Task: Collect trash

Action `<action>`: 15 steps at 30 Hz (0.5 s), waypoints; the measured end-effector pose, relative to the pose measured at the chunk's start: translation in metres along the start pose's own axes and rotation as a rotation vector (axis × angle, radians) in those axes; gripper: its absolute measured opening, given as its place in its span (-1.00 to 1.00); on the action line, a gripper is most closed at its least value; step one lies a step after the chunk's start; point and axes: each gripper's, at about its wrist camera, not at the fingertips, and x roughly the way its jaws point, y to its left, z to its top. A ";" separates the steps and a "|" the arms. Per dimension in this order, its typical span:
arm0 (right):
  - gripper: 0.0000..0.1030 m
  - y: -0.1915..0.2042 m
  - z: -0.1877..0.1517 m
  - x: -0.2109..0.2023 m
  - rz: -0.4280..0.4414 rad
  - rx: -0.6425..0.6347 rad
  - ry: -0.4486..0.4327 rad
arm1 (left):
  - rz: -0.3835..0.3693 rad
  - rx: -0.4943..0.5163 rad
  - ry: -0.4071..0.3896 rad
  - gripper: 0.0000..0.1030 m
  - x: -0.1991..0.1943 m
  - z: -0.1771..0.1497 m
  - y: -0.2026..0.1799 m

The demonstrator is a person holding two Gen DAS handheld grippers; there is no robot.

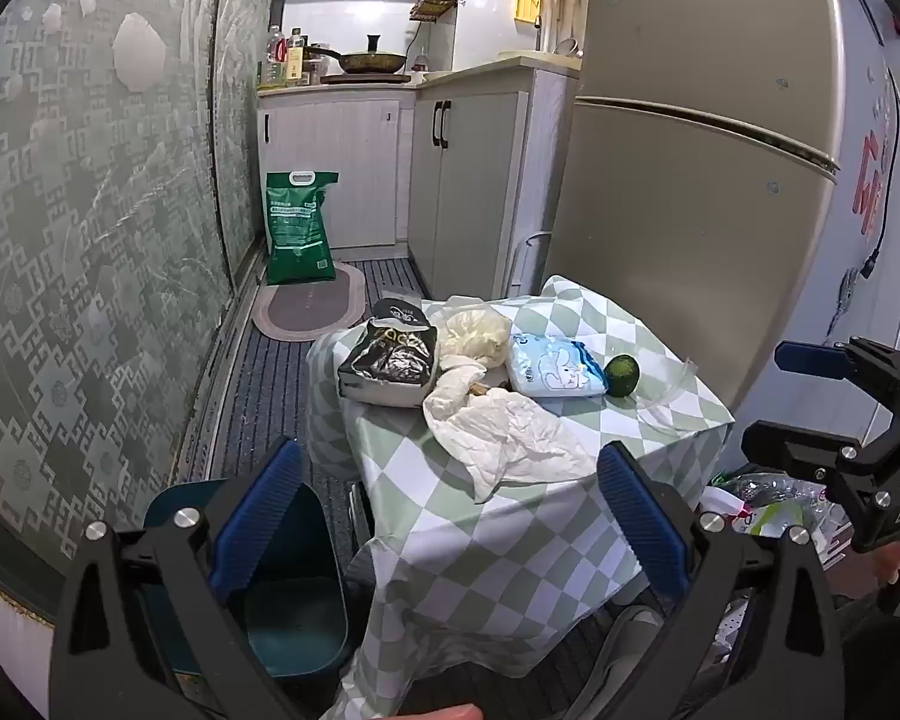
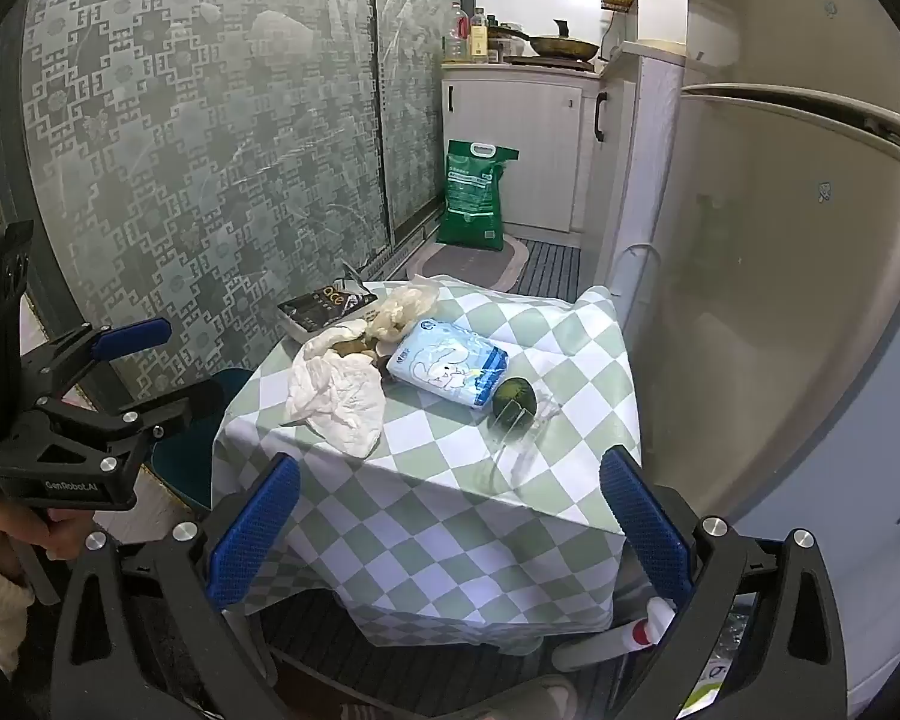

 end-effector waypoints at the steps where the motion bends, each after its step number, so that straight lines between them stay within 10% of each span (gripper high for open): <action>1: 0.95 -0.001 0.000 0.001 0.006 0.006 0.014 | -0.002 -0.003 0.003 0.95 0.000 0.000 0.000; 15: 0.95 -0.001 0.000 0.000 0.007 0.008 0.003 | 0.002 0.000 0.000 0.95 0.000 0.000 0.001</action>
